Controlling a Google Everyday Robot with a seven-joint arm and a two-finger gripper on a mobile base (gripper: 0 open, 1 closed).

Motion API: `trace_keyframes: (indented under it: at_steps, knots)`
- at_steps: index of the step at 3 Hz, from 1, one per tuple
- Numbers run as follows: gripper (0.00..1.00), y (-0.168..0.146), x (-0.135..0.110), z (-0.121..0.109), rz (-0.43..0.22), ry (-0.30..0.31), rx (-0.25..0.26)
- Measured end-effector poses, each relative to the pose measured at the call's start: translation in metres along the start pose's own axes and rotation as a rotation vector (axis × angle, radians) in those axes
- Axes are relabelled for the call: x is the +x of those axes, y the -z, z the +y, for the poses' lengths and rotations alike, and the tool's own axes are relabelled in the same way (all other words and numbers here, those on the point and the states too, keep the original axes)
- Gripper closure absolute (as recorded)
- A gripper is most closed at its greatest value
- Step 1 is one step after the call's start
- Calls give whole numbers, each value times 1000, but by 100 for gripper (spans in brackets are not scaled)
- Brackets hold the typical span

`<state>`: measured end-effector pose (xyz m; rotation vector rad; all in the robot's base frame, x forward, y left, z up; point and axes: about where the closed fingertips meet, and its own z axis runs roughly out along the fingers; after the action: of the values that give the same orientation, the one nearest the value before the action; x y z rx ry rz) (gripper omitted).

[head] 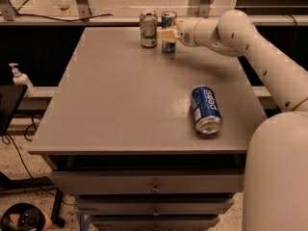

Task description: Move redbull can near 7up can

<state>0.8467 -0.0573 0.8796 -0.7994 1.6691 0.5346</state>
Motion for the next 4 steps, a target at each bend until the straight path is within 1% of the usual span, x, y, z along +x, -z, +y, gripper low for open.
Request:
trace_keyframes:
  at_steps: [1, 2, 3, 4]
  knots:
    - [14, 0, -1, 0, 0, 0, 0]
    - [0, -4, 5, 4, 0, -20, -12]
    - [0, 0, 2, 11, -10, -27, -32]
    - [0, 27, -6, 17, -23, -17, -40]
